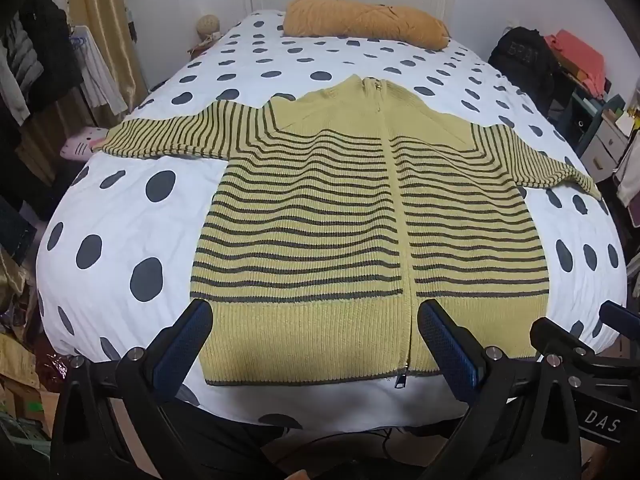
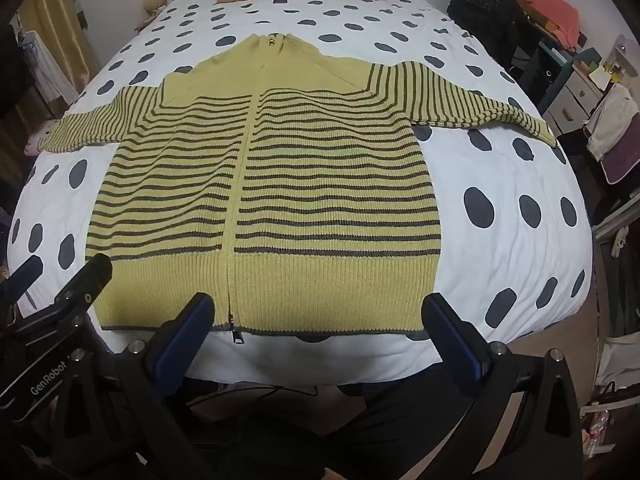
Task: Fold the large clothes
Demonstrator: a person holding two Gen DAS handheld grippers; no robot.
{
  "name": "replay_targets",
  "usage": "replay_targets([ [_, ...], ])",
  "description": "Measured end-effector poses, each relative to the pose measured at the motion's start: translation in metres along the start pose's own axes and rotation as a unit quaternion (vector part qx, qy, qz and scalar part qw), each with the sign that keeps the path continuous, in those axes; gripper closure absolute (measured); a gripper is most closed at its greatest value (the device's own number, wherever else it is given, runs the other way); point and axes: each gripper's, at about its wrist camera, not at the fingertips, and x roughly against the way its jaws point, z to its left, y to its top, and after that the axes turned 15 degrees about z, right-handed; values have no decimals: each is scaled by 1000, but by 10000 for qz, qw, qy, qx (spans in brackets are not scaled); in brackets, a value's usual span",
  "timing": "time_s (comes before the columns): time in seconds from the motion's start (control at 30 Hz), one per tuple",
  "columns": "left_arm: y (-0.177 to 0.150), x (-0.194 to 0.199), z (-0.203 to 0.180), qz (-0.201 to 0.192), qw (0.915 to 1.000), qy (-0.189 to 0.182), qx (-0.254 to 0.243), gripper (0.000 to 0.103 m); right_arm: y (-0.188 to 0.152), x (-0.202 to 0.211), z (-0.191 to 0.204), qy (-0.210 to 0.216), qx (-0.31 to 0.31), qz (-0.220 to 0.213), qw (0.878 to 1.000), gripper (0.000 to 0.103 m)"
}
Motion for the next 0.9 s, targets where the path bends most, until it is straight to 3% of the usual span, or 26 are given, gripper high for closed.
replay_targets([
  [0.07,0,1,8,-81,9997,-208,35,1,0,0,0,-2,6,15,10000,0],
  [0.13,7,0,9,31,9999,-128,29,1,0,1,0,-9,19,5,10000,0],
  [0.2,1,1,0,-116,9999,98,-76,1,0,1,0,-6,20,5,10000,0],
  [0.3,-1,-1,4,-93,9999,-93,-29,1,1,1,1,-11,4,4,10000,0],
  [0.9,-1,-5,6,-116,9999,0,-18,1,-1,-3,7,41,64,36,10000,0],
])
